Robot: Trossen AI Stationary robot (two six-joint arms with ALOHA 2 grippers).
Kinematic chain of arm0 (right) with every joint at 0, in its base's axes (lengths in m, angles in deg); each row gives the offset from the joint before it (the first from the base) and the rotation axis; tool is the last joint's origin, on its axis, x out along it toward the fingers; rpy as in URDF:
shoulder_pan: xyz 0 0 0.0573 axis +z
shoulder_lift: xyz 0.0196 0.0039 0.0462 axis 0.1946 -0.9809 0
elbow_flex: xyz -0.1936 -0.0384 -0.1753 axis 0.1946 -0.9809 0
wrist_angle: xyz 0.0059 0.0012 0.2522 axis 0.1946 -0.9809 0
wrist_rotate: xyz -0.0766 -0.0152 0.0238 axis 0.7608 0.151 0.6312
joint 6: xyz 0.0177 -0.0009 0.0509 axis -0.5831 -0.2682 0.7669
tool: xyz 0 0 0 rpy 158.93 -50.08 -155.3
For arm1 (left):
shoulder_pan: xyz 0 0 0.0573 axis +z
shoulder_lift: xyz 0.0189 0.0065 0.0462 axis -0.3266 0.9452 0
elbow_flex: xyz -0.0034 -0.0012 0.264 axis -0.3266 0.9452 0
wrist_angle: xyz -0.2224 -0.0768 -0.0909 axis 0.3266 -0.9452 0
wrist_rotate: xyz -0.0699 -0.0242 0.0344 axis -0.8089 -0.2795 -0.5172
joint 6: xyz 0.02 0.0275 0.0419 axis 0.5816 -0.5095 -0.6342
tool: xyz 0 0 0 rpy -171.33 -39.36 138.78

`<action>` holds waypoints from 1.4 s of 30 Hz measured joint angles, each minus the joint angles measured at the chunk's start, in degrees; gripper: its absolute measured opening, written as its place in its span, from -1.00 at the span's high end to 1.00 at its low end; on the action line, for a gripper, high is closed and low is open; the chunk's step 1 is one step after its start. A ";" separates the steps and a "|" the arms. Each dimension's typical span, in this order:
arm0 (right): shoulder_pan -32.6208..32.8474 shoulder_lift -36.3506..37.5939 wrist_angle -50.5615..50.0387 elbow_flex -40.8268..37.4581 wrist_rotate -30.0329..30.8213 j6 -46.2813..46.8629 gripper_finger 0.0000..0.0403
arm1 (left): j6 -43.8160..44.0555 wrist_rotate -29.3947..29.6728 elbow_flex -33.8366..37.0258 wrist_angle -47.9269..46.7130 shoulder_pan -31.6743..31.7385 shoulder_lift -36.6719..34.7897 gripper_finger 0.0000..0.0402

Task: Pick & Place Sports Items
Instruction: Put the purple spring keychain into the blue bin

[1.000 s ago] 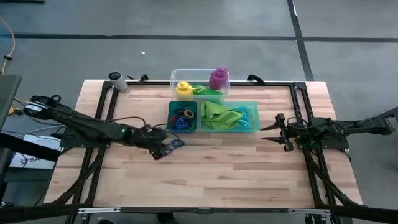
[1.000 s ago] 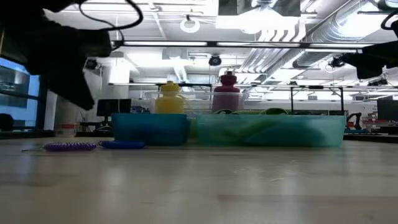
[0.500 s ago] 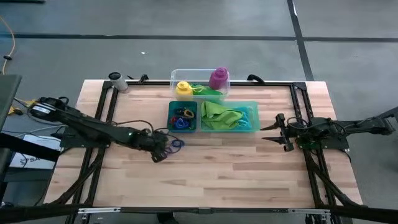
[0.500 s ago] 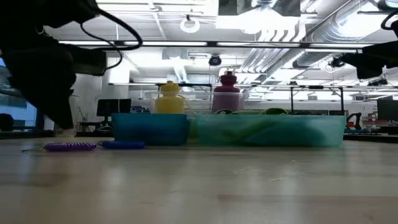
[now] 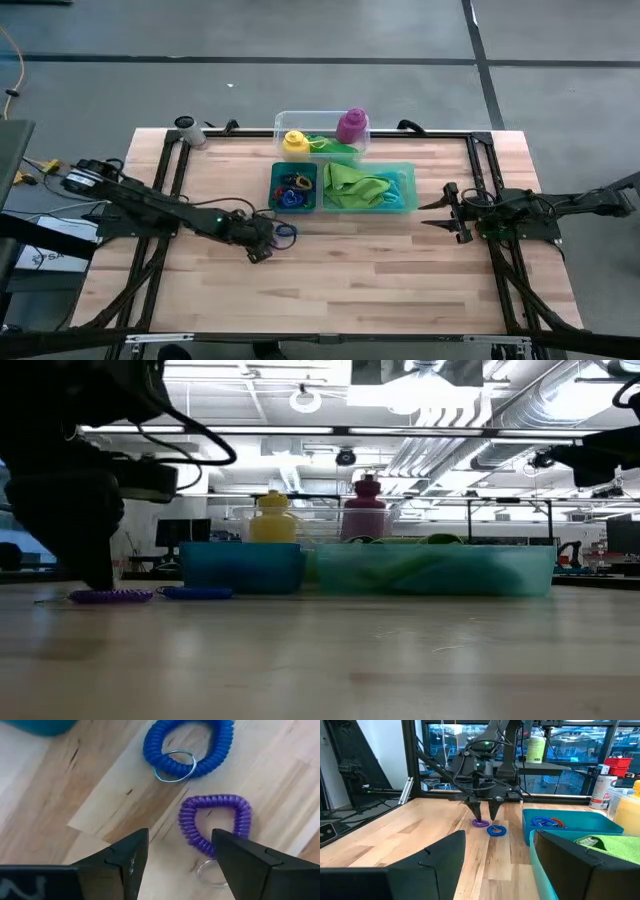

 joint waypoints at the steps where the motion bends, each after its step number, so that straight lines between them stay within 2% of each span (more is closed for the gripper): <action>1: 0.00 -0.02 0.00 0.02 0.00 0.02 0.06 | 0.02 0.00 0.00 0.14 0.00 0.22 0.12; 6: -0.02 -0.01 0.00 0.00 0.00 0.00 0.06 | 0.11 0.04 0.00 0.51 0.00 0.37 0.13; 9: 0.00 0.00 -0.02 0.00 0.00 0.02 0.06 | 0.11 0.04 0.00 0.50 0.00 0.37 0.21; 19: 0.00 0.00 0.00 0.00 0.00 0.01 0.06 | 0.03 0.16 -0.20 2.17 0.10 4.71 0.70; 24: 0.00 0.00 0.00 0.00 0.00 0.01 0.06 | -0.10 -2.24 -0.17 2.97 1.35 5.37 0.97; 33: 0.00 0.00 0.00 0.02 0.00 0.02 0.06 | -2.60 -2.54 0.18 3.25 2.99 0.59 0.98; 42: -0.02 -0.02 0.00 0.02 0.00 0.00 0.06 | -10.43 8.64 0.11 5.53 5.66 -7.13 0.99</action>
